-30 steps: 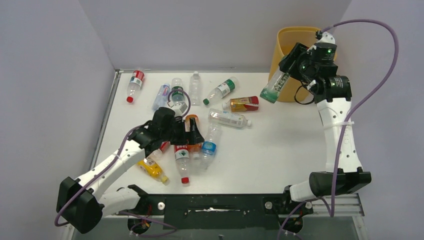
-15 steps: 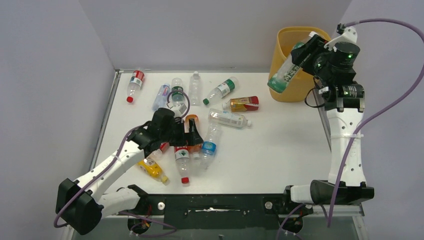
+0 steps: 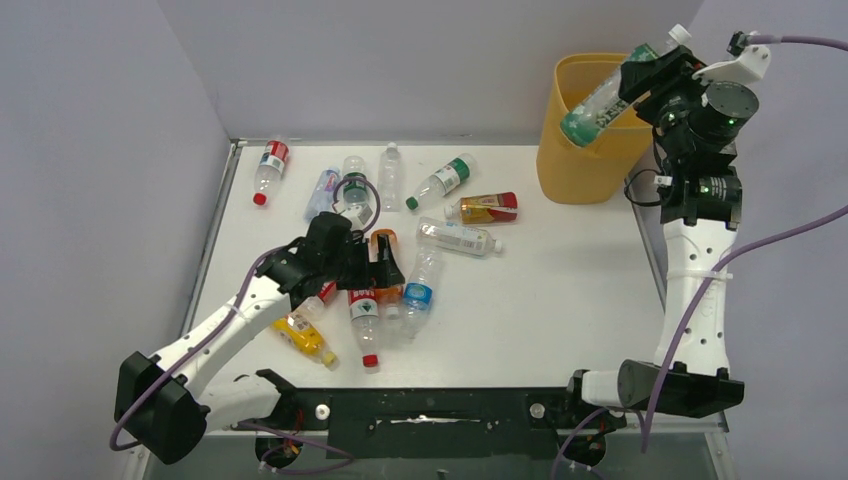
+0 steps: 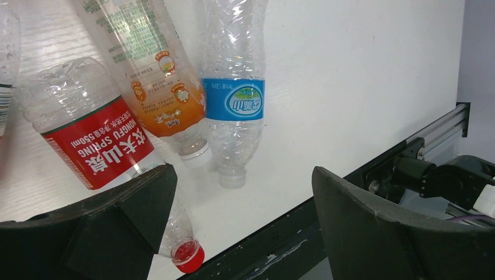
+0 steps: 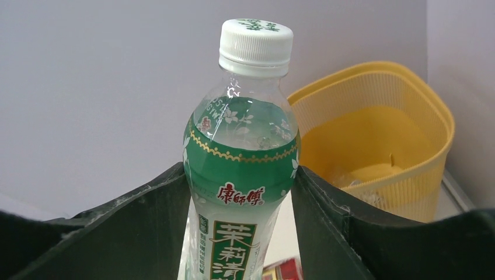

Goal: Put the plastic bottles in the bin
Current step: Place the plastic bottle in the trash bin.

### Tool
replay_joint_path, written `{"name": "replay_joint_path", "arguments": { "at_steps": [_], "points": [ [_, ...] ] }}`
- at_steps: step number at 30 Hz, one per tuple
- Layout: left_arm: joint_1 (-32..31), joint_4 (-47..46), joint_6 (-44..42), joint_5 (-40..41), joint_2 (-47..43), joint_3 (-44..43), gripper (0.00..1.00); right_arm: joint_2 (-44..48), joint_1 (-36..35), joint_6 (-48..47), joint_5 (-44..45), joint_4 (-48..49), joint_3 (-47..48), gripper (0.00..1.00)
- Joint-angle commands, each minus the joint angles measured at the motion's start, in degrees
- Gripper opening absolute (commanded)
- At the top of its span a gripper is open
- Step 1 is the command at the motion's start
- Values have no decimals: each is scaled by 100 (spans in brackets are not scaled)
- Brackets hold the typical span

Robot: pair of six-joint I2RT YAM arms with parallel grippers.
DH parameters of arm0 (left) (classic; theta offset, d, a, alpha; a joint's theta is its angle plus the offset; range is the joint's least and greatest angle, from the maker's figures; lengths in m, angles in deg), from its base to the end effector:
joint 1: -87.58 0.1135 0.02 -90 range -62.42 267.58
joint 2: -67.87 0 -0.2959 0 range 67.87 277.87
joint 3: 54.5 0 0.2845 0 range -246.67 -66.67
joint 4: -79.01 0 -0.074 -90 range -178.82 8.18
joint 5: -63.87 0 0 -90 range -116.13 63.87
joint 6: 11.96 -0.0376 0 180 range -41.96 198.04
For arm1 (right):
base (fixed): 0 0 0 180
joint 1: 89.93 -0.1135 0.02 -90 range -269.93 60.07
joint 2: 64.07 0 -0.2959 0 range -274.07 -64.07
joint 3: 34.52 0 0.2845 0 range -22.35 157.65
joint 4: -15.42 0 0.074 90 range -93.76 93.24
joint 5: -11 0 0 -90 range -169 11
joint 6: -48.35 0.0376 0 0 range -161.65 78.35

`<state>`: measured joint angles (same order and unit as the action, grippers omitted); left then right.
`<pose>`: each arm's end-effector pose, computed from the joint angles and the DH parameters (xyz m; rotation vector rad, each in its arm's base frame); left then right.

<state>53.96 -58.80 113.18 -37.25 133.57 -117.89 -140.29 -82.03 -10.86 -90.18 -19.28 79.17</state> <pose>0.2138 -0.1509 0.2940 0.0683 2.4782 -0.7856 0.2844 -0.0321 0.5793 0.3594 1.4991 0.4665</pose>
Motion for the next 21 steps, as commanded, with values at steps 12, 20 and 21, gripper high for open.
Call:
{"name": "replay_joint_path", "arguments": {
  "at_steps": [12, 20, 21],
  "points": [
    [-16, -172, -194, 24, 106, -371, 88, -24, 417, -286, 1169, 2237, -216, 54],
    [-16, -283, -291, 30, 509, -556, 88, -755, 823, -466, 1421, 2661, -118, 55],
    [-13, -298, -303, 20, 555, -582, 88, -915, 888, -435, 1367, 2732, -54, 55]
  ]
}}
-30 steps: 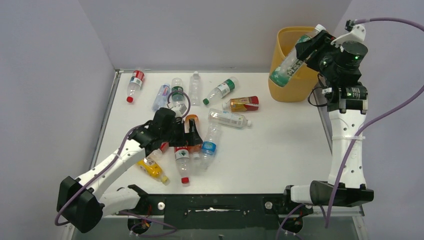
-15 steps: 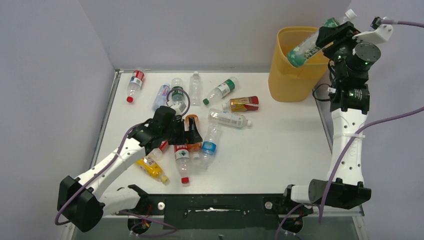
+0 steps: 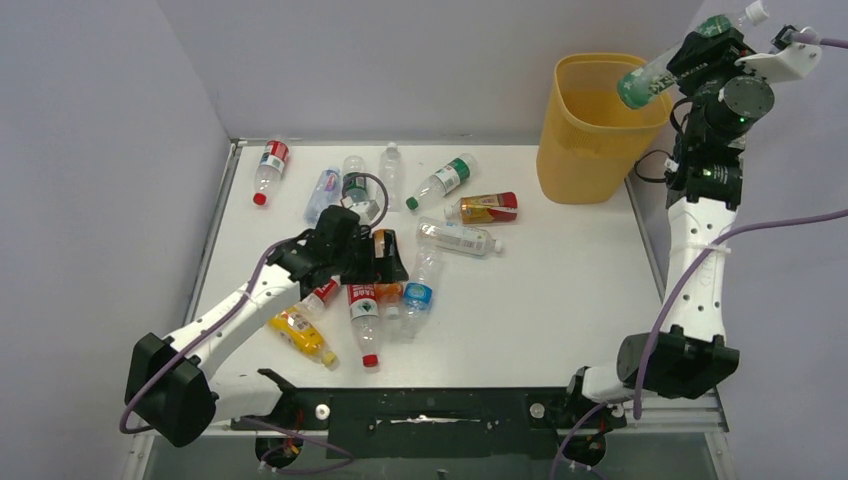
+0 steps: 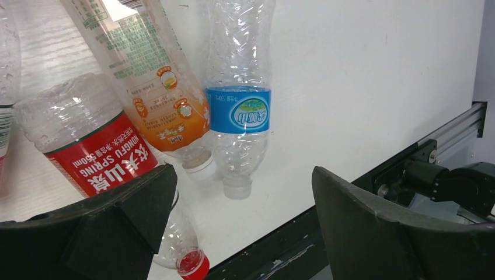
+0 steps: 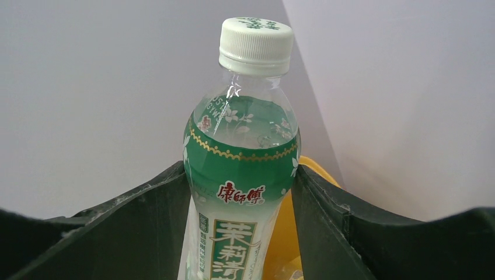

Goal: Put the plastic bottles in the bin
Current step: Place the plastic bottle in the trash bin.

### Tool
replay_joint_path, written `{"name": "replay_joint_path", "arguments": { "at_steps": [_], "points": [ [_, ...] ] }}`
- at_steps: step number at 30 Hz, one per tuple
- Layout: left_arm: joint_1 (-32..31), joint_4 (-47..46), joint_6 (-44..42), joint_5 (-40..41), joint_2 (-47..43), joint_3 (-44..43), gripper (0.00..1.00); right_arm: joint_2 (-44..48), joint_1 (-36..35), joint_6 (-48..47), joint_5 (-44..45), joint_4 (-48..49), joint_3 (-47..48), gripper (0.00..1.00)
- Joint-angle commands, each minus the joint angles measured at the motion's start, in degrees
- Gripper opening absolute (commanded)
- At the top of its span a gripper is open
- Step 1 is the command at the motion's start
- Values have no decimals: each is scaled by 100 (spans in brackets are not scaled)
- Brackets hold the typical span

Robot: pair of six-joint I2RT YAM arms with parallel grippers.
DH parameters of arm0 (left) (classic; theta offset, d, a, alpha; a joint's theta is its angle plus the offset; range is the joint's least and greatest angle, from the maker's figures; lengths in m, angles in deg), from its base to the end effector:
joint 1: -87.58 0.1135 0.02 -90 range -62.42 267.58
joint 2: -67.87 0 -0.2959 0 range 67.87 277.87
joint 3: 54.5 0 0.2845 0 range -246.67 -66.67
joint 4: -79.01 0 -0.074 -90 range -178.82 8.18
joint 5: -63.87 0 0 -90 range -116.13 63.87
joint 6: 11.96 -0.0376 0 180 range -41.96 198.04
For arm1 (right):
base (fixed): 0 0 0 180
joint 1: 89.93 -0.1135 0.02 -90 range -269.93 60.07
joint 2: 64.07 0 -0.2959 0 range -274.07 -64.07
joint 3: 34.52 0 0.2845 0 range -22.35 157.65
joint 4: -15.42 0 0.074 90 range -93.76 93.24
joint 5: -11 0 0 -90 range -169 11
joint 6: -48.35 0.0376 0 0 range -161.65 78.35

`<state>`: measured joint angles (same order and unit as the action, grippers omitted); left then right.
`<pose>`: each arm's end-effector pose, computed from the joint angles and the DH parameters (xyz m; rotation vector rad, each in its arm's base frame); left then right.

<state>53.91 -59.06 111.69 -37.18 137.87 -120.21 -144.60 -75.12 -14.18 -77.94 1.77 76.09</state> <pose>0.2284 -0.1608 0.2902 0.0977 2.5025 -0.7588 0.3136 -0.0836 0.5795 0.4786 1.1937 0.1778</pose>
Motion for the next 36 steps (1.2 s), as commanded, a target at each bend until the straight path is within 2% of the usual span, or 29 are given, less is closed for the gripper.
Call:
{"name": "replay_joint_path", "arguments": {
  "at_steps": [1, 6, 10, 12, 13, 15, 16, 23, 27, 32, 36],
  "points": [
    [-7, -277, -175, 16, 162, -381, 88, -727, 264, -60, 73, 684, 395, 55],
    [7, -259, -234, 63, 338, -511, 88, -1656, 424, 11, -156, 832, 1074, 55],
    [6, -277, -220, 68, 448, -542, 88, -2548, 417, -150, -305, 321, 2080, 56],
    [16, -290, -195, 61, 502, -581, 88, -2918, 405, -246, -381, -9, 2568, 66],
    [11, -301, -180, 53, 532, -605, 88, -3042, 398, -323, -471, -93, 2733, 73],
    [18, -308, -166, 45, 585, -664, 88, -3086, 375, -379, -364, -172, 2868, 94],
    [14, -298, -172, 52, 618, -706, 88, -3067, 369, -436, -333, -186, 2888, 99],
    [18, -209, -192, 62, 715, -911, 88, -2873, 193, -667, -284, -403, 2842, 98],
    [14, -112, -209, 66, 668, -993, 88, -2469, -85, -978, -272, -503, 2565, 98],
    [11, 107, -280, 32, 634, -1141, 88, -2032, -684, -1646, -90, -1401, 2607, 98],
    [114, 290, -349, 23, 520, -1183, 88, -1461, -1031, -1839, -195, -1897, 2068, 98]
  ]
}}
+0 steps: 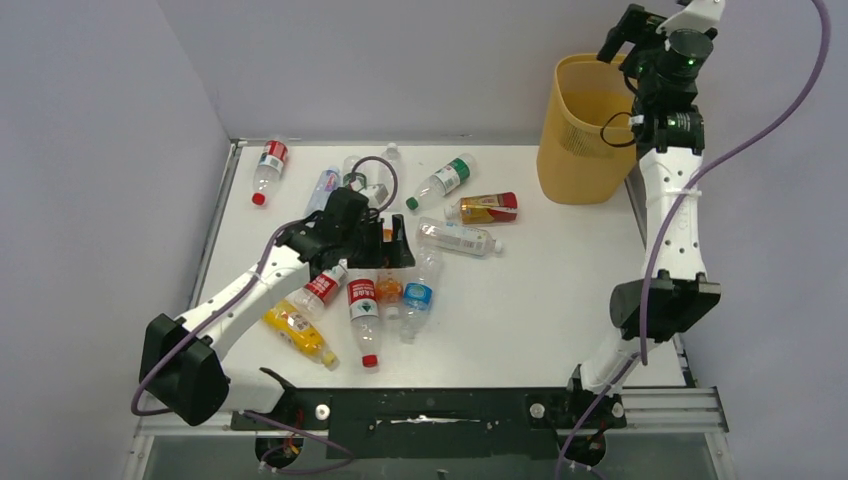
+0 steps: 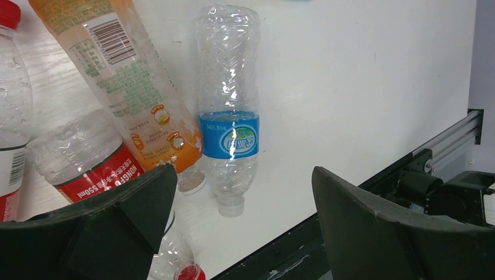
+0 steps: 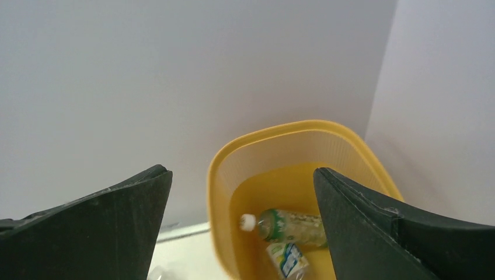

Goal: Put the plastic bottles in the bin
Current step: Place the plastic bottle in the trash bin, then pick up the plastic bottle at the center of the board.

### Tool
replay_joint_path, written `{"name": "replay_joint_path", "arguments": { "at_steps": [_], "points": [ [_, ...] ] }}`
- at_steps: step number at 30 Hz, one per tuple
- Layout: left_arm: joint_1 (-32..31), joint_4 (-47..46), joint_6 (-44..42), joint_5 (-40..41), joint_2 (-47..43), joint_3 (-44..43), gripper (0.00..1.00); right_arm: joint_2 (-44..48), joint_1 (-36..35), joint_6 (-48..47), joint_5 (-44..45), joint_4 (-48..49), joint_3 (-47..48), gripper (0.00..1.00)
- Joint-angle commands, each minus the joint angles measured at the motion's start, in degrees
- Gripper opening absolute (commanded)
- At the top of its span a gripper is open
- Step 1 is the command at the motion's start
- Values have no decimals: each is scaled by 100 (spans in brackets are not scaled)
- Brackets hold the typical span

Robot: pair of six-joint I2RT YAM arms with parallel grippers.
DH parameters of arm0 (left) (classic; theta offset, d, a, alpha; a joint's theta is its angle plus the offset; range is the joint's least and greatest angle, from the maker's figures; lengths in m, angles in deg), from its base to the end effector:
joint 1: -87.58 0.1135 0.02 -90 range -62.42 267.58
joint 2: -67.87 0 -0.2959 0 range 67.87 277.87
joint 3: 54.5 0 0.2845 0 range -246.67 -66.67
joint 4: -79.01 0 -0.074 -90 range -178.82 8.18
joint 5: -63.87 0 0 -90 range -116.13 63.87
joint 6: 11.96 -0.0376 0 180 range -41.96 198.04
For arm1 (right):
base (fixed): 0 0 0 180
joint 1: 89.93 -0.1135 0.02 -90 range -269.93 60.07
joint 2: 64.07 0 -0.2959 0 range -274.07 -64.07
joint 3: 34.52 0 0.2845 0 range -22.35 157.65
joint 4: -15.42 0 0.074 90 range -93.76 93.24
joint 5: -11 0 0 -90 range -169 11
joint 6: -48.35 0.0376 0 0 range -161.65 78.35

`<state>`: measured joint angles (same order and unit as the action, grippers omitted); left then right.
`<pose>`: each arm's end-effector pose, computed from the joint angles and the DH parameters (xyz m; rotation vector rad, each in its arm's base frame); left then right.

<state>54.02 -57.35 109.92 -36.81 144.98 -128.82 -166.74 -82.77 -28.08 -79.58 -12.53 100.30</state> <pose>0.2583 -0.1797 0.3077 0.1300 2.4974 -0.7364 0.4337 -0.0541 0.5618 0.2615 1.4753 0.0977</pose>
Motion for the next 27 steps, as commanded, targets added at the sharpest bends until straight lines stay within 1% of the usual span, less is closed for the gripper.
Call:
{"name": "replay_joint_path", "arguments": {
  "at_steps": [1, 5, 8, 12, 15, 19, 24, 27],
  "points": [
    [162, 113, -181, -51, -237, -296, 88, 895, -357, -475, -111, -563, -563, 98],
    [584, -116, -153, -348, -498, 18, 88, 1520, -780, -462, -231, -925, -1451, 98],
    [953, -297, -129, -640, -653, 275, 88, 2006, -1187, -374, -249, -1028, -2288, 99],
    [1071, -239, -203, -554, -773, 229, 88, 2489, -1577, -163, -291, -1006, -3462, 100],
    [1071, -277, -201, -485, -904, 219, 88, 2691, -1736, 7, -423, -962, -4038, 98],
    [1071, -233, -187, -454, -1049, 240, 88, 2697, -1910, 6, -631, -899, -4617, 94],
    [1071, -191, -130, -497, -1310, 431, 88, 2267, -2157, -123, -910, -887, -5009, 86],
    [1071, -137, -138, -504, -1376, 511, 88, 1988, -2336, -200, -889, -820, -5156, 85]
  ]
}}
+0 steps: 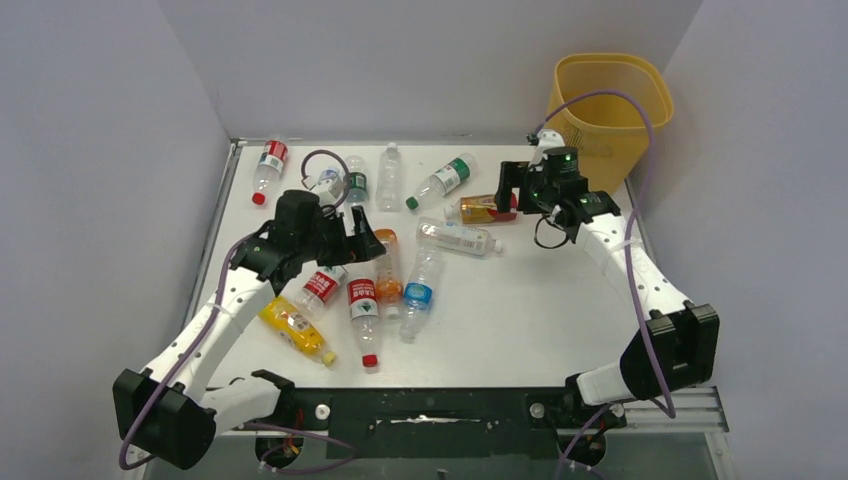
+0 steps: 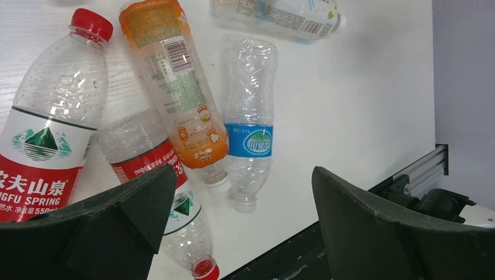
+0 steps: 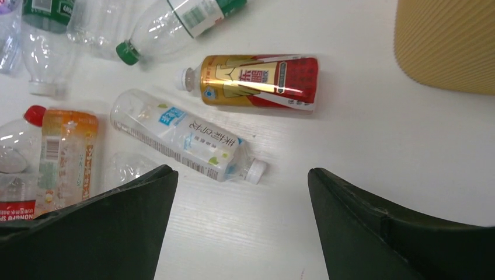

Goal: Put the plastic bottles in the bin
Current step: Pick up the plastic bottle at the center of the board.

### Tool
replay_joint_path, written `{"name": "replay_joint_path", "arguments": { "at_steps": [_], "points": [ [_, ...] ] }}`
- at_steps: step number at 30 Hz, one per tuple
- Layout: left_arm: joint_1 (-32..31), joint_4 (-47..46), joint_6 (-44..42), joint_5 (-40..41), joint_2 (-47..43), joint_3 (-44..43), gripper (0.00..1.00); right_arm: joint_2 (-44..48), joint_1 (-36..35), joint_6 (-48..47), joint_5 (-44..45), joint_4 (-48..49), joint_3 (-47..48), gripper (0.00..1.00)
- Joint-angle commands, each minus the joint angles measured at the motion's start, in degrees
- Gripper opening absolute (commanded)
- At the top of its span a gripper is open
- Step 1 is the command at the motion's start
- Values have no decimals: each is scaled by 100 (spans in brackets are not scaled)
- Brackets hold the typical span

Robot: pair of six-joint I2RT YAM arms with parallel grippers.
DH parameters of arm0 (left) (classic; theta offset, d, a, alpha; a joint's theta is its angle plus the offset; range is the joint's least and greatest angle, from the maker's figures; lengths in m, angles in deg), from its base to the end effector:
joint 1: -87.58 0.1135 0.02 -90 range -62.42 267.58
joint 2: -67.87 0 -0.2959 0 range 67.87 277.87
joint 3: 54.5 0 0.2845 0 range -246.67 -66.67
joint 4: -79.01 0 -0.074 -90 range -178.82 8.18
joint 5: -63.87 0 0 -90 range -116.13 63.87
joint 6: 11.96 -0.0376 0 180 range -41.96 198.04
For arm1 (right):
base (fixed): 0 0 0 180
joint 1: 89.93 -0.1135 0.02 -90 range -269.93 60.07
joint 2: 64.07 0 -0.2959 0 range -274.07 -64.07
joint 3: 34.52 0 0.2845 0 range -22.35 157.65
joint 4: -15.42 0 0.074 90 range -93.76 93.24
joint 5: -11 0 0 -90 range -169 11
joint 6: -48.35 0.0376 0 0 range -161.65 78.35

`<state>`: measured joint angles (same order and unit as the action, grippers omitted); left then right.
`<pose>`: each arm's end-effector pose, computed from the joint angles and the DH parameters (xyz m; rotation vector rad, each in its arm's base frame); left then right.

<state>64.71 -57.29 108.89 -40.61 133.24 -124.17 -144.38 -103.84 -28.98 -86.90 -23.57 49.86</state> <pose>0.2412 -0.1119 0.3337 -0.0227 2.3536 -0.7681 0.3338 0.0880 0.3617 -0.1031 2.2012 0.4120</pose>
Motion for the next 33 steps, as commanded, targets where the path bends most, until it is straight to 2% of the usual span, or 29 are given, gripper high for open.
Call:
{"name": "replay_joint_path", "arguments": {
  "at_steps": [1, 10, 16, 23, 33],
  "points": [
    [-2, -140, -30, -144, -212, 72, 88, -351, -266, -117, -151, 327, -144, 84],
    [-5, -147, -18, -191, -254, 141, 88, -1316, -485, -123, -197, 609, 49, 81],
    [-7, -148, -12, -238, -260, 219, 88, -1777, -647, -439, -331, 665, 91, 93],
    [-7, -211, 16, -274, -218, 264, 88, -2041, -779, -707, -656, 712, -55, 96],
    [-13, -283, 60, -325, -175, 317, 88, -2356, -1091, -944, -207, 662, -114, 96]
  ]
}}
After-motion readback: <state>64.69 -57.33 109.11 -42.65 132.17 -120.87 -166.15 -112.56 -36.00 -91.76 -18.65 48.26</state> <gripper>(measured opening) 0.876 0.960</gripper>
